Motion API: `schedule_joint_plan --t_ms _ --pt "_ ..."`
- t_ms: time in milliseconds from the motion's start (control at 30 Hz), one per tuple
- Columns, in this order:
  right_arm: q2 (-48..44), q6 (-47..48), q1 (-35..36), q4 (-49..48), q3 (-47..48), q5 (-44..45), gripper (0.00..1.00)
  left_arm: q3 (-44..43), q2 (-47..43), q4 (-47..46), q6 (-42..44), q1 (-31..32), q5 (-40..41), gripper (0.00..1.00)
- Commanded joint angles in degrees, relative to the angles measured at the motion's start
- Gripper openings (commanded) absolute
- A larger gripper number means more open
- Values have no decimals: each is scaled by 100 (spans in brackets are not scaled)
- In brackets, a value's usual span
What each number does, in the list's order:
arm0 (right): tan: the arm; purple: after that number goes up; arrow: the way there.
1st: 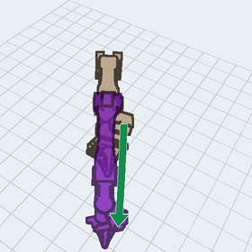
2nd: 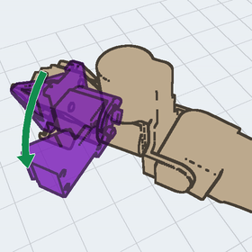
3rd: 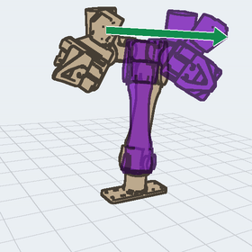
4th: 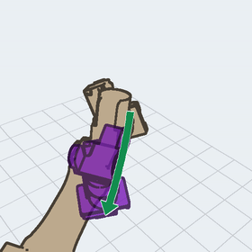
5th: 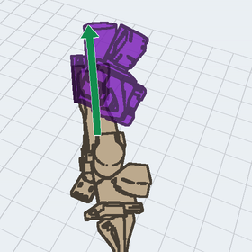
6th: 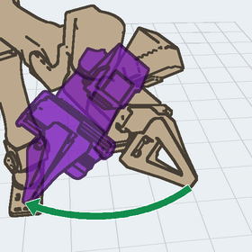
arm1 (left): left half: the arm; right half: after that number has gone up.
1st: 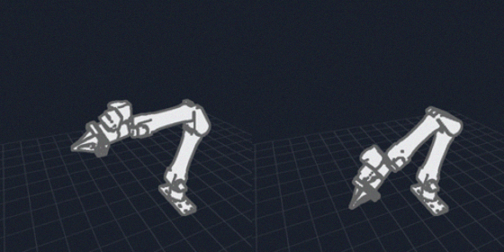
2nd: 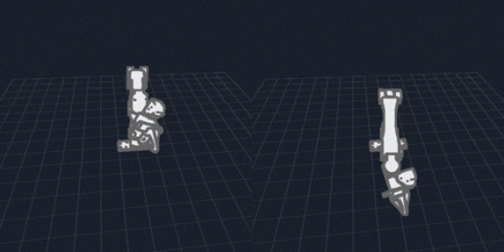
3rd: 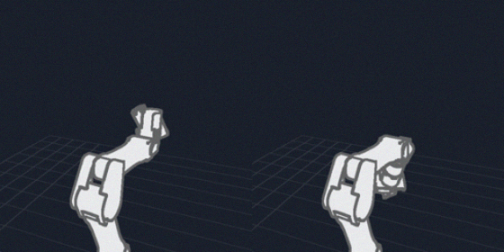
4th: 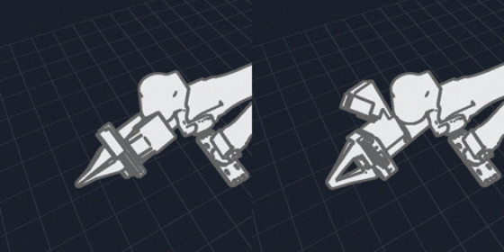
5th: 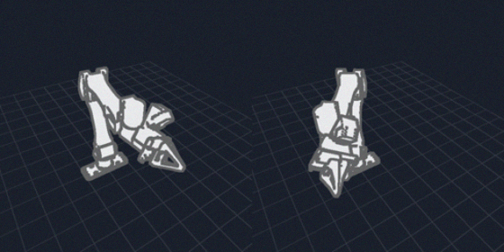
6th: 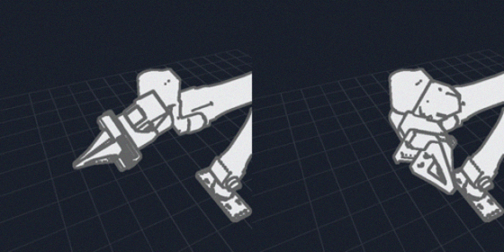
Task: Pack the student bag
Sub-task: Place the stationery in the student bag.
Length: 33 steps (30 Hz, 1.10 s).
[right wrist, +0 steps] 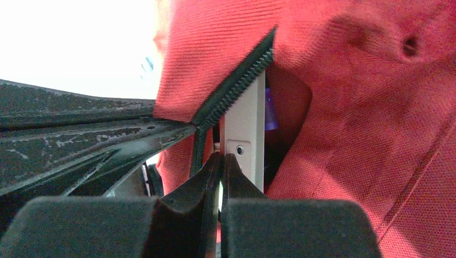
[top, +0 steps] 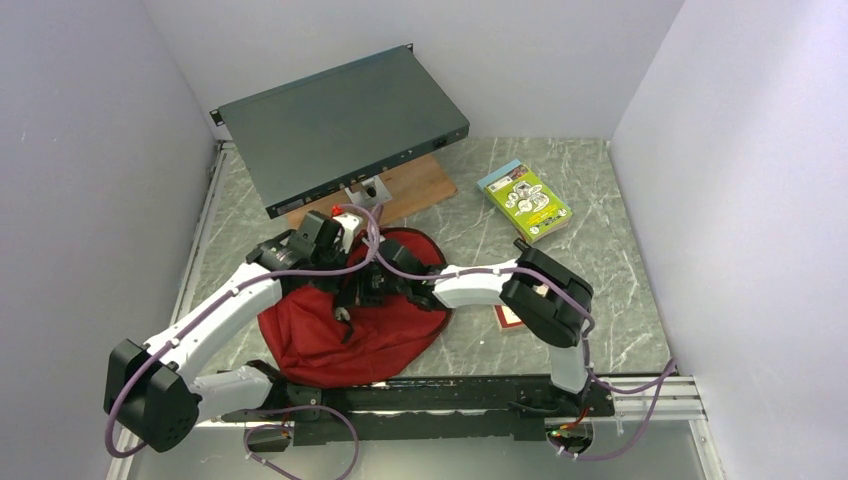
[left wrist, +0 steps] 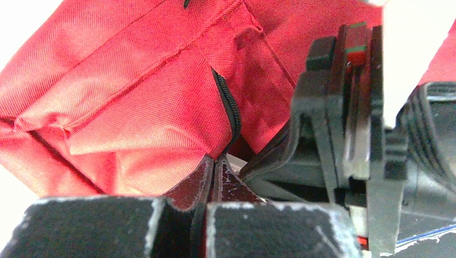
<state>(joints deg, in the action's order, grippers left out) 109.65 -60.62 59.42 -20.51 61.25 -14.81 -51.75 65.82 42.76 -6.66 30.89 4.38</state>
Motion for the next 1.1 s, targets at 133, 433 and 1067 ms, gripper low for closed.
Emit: schedule_joint_plan --t_ms 133,433,1067 --pt "326 1250 373 881 795 -399 23 -81 -299 -547 -56 48 -385 0" --pt "554 2413 296 1494 803 -306 41 -83 -325 -548 -121 39 -307 0" --pt "-1445 3301 392 1035 -871 -102 72 -72 -250 -462 -239 48 -1 0"
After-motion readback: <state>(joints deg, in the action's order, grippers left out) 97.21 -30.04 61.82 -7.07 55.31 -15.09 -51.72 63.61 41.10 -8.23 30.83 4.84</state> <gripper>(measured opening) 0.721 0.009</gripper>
